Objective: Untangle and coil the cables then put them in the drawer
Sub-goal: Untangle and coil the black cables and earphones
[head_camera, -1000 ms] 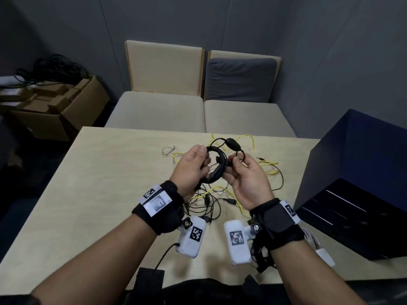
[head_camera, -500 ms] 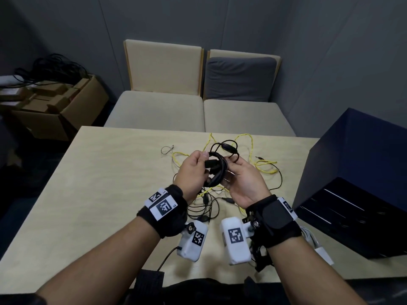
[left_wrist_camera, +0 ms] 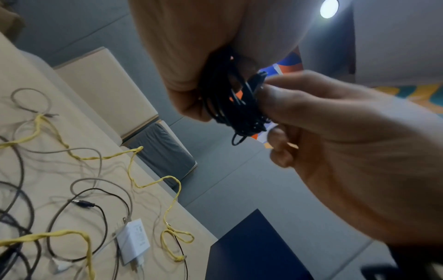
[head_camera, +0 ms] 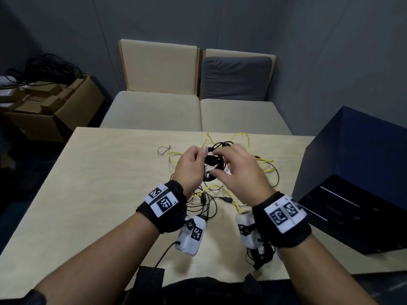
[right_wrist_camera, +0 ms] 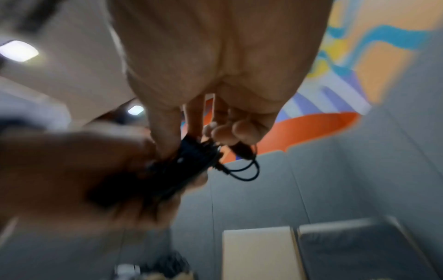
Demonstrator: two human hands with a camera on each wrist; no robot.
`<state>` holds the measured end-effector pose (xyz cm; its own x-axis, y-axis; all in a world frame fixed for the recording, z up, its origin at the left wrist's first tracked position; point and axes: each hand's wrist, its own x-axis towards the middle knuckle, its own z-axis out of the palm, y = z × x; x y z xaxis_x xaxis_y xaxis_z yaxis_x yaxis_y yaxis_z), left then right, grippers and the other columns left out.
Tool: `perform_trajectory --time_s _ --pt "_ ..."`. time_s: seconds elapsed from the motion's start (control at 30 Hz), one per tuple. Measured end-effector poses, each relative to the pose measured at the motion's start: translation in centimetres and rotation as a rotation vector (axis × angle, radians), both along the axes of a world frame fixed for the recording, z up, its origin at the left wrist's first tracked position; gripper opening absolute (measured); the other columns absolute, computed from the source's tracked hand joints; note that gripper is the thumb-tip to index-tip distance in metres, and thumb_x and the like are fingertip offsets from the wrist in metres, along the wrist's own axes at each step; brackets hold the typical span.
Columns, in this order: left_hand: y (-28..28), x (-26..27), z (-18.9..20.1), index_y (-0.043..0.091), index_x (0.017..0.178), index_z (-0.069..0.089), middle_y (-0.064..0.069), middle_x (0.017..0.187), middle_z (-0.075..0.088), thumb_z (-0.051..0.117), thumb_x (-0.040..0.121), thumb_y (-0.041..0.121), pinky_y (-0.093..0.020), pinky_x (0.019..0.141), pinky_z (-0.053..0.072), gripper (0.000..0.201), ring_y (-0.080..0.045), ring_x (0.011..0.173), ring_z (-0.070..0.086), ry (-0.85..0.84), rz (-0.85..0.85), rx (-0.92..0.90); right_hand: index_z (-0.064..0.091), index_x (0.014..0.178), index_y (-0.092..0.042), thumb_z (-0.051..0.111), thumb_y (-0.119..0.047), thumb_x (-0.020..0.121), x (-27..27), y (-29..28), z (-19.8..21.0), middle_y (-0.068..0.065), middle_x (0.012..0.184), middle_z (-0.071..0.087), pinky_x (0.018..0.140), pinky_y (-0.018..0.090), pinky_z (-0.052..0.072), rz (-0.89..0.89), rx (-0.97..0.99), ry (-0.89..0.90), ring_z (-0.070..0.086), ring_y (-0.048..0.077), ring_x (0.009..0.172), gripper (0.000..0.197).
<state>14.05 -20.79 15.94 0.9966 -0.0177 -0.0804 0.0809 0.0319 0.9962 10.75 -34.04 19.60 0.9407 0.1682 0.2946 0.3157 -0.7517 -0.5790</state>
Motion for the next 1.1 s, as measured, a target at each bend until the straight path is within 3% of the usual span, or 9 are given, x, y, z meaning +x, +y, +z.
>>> perform_trajectory --time_s 0.13,0.27,0.47,0.53,0.67,0.8,0.93,1.03,1.1 --pt "-0.1 -0.1 0.1 0.014 0.082 0.052 -0.005 0.082 0.065 0.046 0.099 0.031 -0.038 0.063 0.056 0.025 -0.019 0.074 0.061 -0.027 0.012 0.107 0.059 0.119 -0.024 0.069 -0.027 0.084 0.2 1.4 -0.7 -0.002 0.098 0.042 0.062 0.037 0.049 -0.059 -0.202 0.008 0.058 0.026 0.079 0.036" --pt "0.6 0.0 -0.3 0.014 0.086 0.054 -0.009 0.084 0.064 0.047 0.093 0.043 -0.047 0.071 0.056 0.031 -0.025 0.077 0.060 -0.008 0.011 0.186 0.056 0.124 -0.019 0.060 -0.021 0.089 0.5 2.3 -0.9 0.005 0.107 0.050 0.063 0.040 0.050 -0.008 -0.263 0.011 0.058 0.034 0.080 0.034" --pt "0.8 0.1 -0.1 0.010 0.089 0.053 -0.005 0.080 0.060 0.044 0.099 0.028 -0.029 0.056 0.050 0.023 -0.021 0.074 0.058 -0.006 0.049 0.173 0.055 0.127 -0.016 0.057 -0.018 0.091 0.7 3.4 -1.5 0.009 0.109 0.053 0.057 0.035 0.041 -0.009 -0.286 -0.015 0.058 0.036 0.080 0.036" --pt "0.8 0.2 -0.5 0.014 0.086 0.053 -0.006 0.081 0.062 0.044 0.099 0.031 -0.039 0.065 0.055 0.023 -0.023 0.076 0.060 -0.006 0.048 0.188 0.056 0.126 -0.016 0.053 -0.017 0.093 0.8 3.4 -1.4 0.009 0.107 0.053 0.058 0.034 0.041 -0.014 -0.280 -0.003 0.058 0.036 0.080 0.033" --pt "0.8 0.3 -0.8 0.011 0.091 0.052 -0.005 0.080 0.059 0.042 0.099 0.033 -0.042 0.077 0.050 0.025 -0.023 0.076 0.056 0.022 0.094 0.244 0.066 0.101 -0.011 0.054 -0.019 0.087 0.3 3.4 -1.4 0.009 0.088 0.053 0.058 0.043 0.050 0.082 -0.145 -0.048 0.056 0.032 0.068 0.020" --pt "2.2 1.6 -1.1 0.006 0.091 0.053 -0.009 0.079 0.056 0.041 0.099 0.035 -0.036 0.069 0.042 0.032 -0.025 0.075 0.051 0.073 0.185 0.281 0.063 0.075 -0.006 0.060 -0.014 0.074 -2.1 3.7 -0.6 0.005 0.079 0.055 0.062 0.028 0.045 0.242 0.095 -0.114 0.052 0.019 0.068 0.008" --pt "3.4 2.1 -1.3 0.017 0.074 0.041 0.003 0.057 0.034 0.040 0.098 0.038 -0.034 0.052 0.038 0.033 -0.012 0.044 0.032 0.168 0.215 -0.032 0.057 0.068 -0.016 0.064 -0.011 0.066 -1.8 0.8 -0.9 0.001 0.072 0.055 0.061 0.026 0.041 0.128 0.248 0.068 0.051 0.017 0.067 0.009" --pt "3.1 1.8 -0.2 0.019 0.074 0.036 0.006 0.055 0.029 0.036 0.103 0.027 -0.022 0.044 0.031 0.031 -0.007 0.039 0.024 0.219 0.143 -0.294 0.050 0.068 -0.019 0.068 -0.008 0.071 -0.1 -1.7 -3.0 0.008 0.070 0.059 0.059 0.027 0.040 -0.050 0.305 0.367 0.052 0.021 0.064 0.022" --pt "2.6 1.5 0.4 0.018 0.074 0.036 0.006 0.055 0.031 0.035 0.103 0.027 -0.020 0.046 0.032 0.030 -0.007 0.039 0.025 0.194 0.093 -0.360 0.050 0.067 -0.022 0.070 -0.005 0.073 0.4 -1.7 -4.2 -0.005 0.065 0.055 0.059 0.028 0.040 -0.053 0.259 0.428 0.047 0.013 0.060 0.027"
